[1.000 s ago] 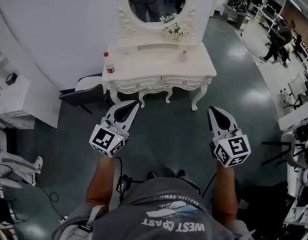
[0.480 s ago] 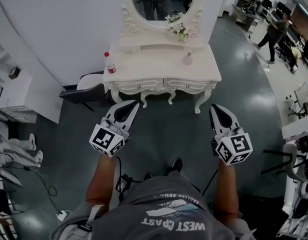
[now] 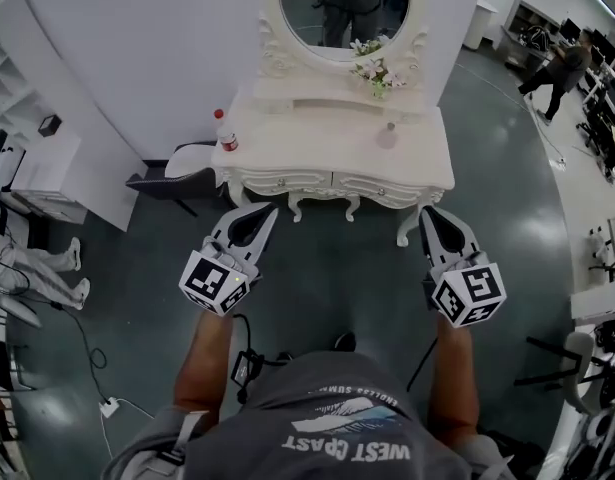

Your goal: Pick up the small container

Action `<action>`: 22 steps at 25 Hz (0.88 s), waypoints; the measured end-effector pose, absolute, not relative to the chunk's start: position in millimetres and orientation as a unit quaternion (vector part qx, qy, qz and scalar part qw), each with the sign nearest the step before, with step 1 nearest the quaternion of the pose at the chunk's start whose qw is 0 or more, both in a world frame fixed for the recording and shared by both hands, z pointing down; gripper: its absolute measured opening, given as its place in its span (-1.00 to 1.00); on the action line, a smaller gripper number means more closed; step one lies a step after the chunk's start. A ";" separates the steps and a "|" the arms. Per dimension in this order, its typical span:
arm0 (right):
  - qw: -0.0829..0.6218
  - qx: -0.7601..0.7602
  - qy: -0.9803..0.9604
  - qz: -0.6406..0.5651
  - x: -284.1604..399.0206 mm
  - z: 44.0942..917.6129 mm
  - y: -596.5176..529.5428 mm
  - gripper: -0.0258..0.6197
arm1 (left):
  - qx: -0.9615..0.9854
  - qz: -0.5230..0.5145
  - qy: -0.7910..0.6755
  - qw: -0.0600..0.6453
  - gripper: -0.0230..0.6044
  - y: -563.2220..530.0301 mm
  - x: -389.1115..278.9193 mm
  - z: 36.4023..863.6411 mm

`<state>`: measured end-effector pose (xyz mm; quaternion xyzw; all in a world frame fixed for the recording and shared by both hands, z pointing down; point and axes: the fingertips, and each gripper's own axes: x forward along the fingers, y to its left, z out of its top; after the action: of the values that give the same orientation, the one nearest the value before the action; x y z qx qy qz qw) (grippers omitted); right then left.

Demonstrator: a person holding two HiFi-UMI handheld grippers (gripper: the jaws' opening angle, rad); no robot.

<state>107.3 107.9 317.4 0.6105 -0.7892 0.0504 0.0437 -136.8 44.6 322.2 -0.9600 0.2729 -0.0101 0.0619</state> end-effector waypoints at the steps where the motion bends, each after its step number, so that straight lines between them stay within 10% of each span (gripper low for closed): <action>1: 0.043 0.607 -0.792 0.051 113.0 317.7 104.0 -0.84 | -0.958 -0.011 0.278 0.063 -0.87 43.4 -132.2 322.1; 22: 0.020 0.589 -0.805 0.068 208.3 337.1 74.3 -0.84 | -0.954 -0.041 0.287 0.077 -0.88 30.0 -31.8 325.6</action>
<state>208.3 74.3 337.1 0.5887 -0.8052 0.0682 0.0198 -31.8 30.0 325.6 -0.9539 0.2869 -0.0412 0.0775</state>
